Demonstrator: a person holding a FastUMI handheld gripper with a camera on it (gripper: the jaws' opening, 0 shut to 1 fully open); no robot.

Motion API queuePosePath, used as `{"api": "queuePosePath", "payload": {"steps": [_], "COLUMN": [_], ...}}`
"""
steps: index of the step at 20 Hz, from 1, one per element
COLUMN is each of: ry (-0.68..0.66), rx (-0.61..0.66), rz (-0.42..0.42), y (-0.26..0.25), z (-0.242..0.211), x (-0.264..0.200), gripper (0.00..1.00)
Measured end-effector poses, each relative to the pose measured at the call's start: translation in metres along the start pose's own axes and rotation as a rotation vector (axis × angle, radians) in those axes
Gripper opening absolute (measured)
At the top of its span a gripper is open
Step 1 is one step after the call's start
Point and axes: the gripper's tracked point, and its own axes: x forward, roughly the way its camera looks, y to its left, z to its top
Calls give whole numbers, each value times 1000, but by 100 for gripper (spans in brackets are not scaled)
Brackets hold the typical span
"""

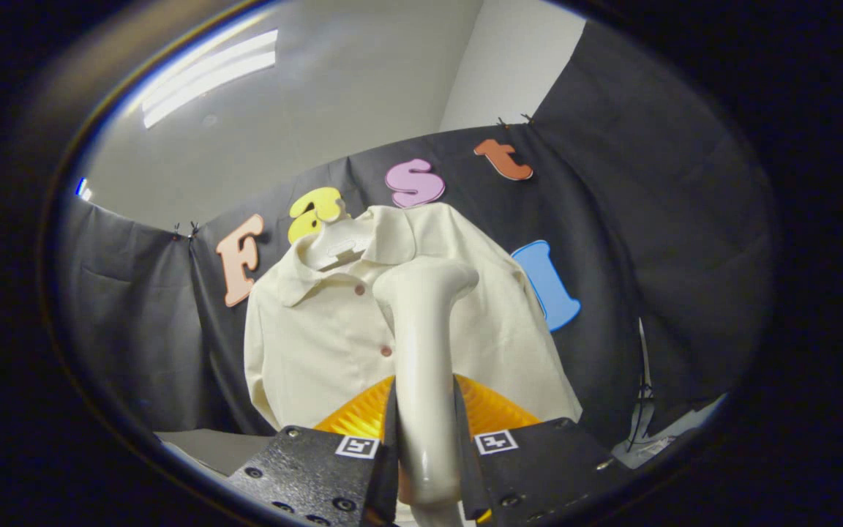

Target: Iron the clothes twice with a garment steamer, once on the left side and once on the right side.

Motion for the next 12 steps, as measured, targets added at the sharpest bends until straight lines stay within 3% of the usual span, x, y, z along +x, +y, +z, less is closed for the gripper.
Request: {"api": "queuePosePath", "payload": {"steps": [5, 12], "ry": [-37, -4], "rx": [21, 57], "rz": [-44, -38], "y": [-10, -21], "z": [12, -24], "x": [39, 47], "gripper": [33, 33]}}
